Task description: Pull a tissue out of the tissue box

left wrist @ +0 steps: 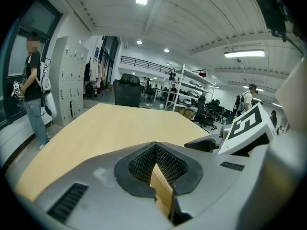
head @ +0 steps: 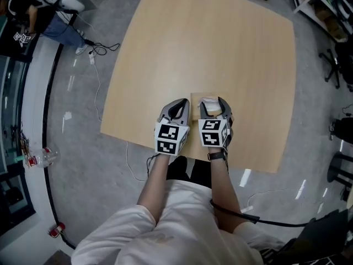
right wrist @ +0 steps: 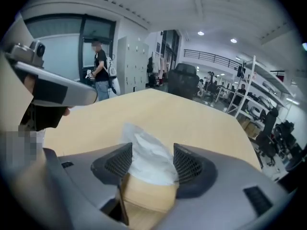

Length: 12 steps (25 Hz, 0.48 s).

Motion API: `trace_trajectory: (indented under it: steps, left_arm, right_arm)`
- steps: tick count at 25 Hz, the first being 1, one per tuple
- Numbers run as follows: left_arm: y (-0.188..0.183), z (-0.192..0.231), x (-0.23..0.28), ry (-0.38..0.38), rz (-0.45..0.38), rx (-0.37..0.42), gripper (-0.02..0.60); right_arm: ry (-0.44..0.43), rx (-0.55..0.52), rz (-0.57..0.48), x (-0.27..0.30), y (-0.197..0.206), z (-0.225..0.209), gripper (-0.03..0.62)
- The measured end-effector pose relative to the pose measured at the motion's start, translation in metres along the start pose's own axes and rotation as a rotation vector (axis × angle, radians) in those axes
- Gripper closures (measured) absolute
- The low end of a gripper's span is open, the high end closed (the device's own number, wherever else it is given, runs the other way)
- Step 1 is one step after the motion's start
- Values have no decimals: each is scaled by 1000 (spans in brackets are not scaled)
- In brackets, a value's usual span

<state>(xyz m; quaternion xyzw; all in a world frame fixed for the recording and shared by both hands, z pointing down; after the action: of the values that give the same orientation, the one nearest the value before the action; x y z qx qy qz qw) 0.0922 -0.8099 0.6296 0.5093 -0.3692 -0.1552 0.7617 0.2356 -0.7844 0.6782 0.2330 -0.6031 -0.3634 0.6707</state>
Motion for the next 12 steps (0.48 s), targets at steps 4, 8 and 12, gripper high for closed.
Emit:
trace_trajectory:
  steps: [4,8,12]
  left_arm:
    - [0,1,-2,-6,-5,-4,592]
    - [-4,-3,-3,-2,-17,-2,592]
    - [-11,-8,-7,7,-42,-1,592]
  right_arm:
    - [27,-38,9,3,6,3,431]
    - [41,-33,-8,-3,7,3,576]
    - [31,19,-58,-18,1,-2,583]
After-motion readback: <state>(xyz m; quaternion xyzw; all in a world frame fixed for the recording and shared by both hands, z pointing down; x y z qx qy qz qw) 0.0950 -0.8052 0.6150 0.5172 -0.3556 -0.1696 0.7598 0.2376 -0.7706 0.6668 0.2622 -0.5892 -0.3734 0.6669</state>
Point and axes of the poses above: the fingertips, and each gripper's own axes: x forward along the fingers, z to its left, y out of its underside, the point moved 8 cm from there along -x, backward along the fingers, and after that the axes turned 3 degrees about -z, right-handed, at the moved point
